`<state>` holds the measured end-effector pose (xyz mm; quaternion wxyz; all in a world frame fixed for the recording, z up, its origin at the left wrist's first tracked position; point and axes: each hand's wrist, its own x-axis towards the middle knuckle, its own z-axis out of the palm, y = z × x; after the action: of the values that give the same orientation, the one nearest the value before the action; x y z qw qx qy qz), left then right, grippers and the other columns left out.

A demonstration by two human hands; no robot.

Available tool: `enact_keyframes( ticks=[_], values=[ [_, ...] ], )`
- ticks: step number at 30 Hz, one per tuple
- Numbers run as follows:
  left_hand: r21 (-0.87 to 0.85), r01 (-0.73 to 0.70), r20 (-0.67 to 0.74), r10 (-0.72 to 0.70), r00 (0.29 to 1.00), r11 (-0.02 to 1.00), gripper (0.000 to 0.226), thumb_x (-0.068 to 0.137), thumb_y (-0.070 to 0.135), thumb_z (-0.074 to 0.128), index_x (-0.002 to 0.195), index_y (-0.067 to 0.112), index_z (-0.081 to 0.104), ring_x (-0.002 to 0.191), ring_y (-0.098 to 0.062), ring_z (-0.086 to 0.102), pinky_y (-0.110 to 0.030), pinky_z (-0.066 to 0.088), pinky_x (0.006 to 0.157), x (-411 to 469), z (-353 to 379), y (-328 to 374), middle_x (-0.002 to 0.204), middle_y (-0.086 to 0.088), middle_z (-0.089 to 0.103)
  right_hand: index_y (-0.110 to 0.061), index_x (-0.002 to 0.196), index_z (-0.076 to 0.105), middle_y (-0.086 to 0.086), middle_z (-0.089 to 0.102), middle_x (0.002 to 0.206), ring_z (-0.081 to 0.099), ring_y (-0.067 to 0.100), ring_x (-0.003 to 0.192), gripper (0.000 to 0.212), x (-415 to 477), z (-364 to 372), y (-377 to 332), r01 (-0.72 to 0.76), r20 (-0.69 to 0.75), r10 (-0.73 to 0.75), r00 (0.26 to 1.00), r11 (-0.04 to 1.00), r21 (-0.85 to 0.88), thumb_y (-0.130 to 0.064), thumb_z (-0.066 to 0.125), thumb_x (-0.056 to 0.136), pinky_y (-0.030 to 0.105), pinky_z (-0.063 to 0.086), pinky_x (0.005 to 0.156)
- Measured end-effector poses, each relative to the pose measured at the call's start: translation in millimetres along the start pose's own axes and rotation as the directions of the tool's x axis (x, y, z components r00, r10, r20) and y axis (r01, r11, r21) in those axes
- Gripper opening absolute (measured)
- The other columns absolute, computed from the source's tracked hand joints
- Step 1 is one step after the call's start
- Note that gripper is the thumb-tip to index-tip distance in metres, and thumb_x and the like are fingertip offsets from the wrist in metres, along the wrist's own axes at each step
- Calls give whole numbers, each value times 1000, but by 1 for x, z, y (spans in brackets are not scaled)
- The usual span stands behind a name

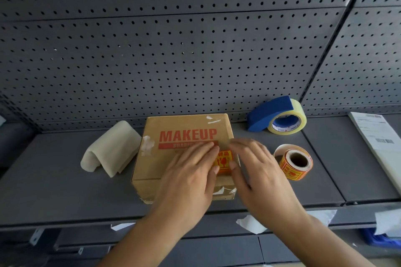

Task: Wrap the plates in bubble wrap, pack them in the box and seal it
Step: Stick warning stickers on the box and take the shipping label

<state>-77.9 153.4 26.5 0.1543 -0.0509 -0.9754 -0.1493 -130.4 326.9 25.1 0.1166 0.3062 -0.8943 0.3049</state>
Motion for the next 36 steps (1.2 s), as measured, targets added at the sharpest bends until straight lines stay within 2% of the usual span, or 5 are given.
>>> enact_keyframes(
  ticks=[15,21,26,31,36],
  values=[
    [258,-21,256,-48,965,966,66,107,59,18,157,21,37,151,-16,34,-41,24,114,-28,-8,-18,163,6,36,-30,155,35,-17,24,162,11,8,154,63,-26,5,7,4,199,43,979,973,-231,-61,12,105,38,21,123],
    [175,191,287,-236,929,966,81,86,80,-17,156,39,-21,146,3,-33,-35,-11,127,-30,-33,-44,161,22,-32,-34,156,31,-23,23,161,7,-7,149,70,-21,-13,29,-373,303,338,891,926,64,-68,22,95,15,11,117],
    [-373,657,213,-629,747,655,83,87,80,35,160,42,21,152,-15,29,-42,31,116,-27,-55,-80,166,15,26,-37,153,34,-15,46,148,45,-2,128,63,3,-12,30,-668,423,518,743,602,438,-58,46,96,23,28,109],
    [-644,727,495,-595,633,239,46,83,73,58,120,45,61,131,-4,48,-36,29,118,-19,-47,-100,126,26,62,-39,149,39,-8,61,138,56,18,129,118,34,7,38,-790,634,471,613,352,503,-92,67,48,45,39,115],
    [-676,717,553,-526,646,171,65,75,76,72,129,41,65,129,-8,57,-48,33,121,-17,-40,-105,125,22,70,-33,123,61,-6,78,104,74,14,100,42,48,18,25,-794,704,376,602,373,480,-59,57,91,42,48,105]
  ],
)
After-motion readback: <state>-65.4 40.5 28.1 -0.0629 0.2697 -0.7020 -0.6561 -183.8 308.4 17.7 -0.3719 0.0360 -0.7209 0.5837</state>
